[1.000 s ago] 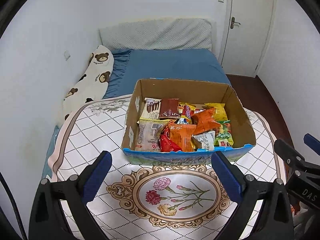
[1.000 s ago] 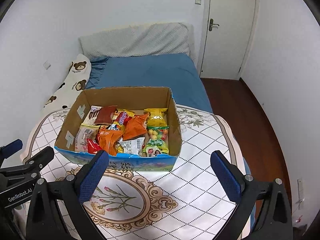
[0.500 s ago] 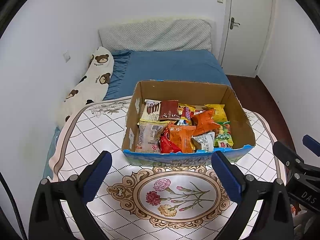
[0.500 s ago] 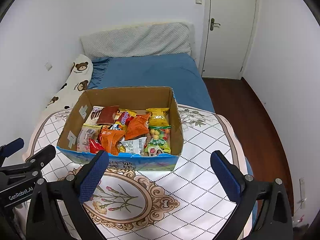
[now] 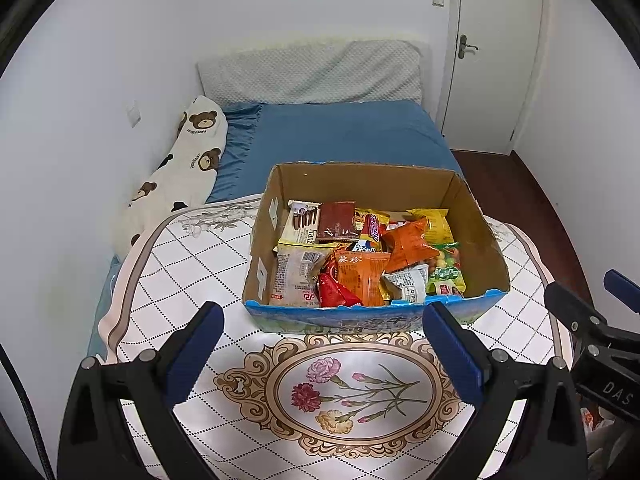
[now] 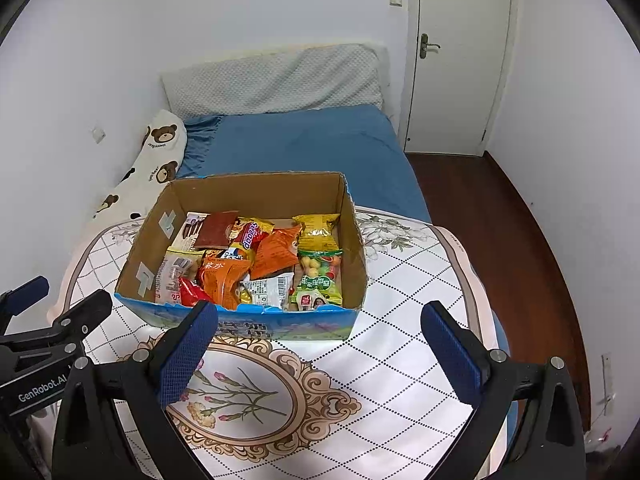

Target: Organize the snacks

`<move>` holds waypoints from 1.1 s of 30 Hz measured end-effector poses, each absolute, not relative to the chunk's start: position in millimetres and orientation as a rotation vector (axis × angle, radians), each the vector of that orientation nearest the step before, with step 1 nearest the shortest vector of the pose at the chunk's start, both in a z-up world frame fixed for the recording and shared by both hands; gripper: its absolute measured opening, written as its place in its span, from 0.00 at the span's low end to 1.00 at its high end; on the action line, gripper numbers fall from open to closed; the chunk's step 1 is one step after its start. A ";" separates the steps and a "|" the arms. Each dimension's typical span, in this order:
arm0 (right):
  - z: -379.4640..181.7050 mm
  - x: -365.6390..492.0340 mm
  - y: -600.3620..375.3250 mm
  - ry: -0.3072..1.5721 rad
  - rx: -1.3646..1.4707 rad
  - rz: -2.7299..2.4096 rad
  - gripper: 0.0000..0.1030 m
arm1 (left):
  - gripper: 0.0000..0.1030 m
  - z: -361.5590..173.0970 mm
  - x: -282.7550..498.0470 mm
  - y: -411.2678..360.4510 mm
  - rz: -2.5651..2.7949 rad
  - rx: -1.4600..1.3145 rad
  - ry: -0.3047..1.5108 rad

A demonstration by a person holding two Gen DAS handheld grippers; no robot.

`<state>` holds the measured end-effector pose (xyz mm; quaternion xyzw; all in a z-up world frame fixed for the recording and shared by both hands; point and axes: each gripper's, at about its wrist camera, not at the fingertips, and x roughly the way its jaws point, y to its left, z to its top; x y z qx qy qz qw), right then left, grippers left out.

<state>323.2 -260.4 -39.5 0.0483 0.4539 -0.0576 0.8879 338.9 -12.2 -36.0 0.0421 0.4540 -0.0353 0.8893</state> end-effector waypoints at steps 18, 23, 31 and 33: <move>-38.6 320.9 -257.9 0.942 0.110 -0.127 1.00 | 0.99 -35.1 336.3 -9.7 -0.076 0.090 0.937; -37.6 320.0 -255.8 0.940 0.112 -0.126 1.00 | 0.99 -35.1 336.3 -9.6 -0.077 0.090 0.938; -35.2 320.8 -256.8 0.936 0.111 -0.129 1.00 | 0.99 -34.0 335.8 -8.6 -0.078 0.090 0.936; -34.8 321.4 -256.3 0.934 0.109 -0.128 1.00 | 0.99 -32.5 336.2 -7.6 -0.074 0.090 0.935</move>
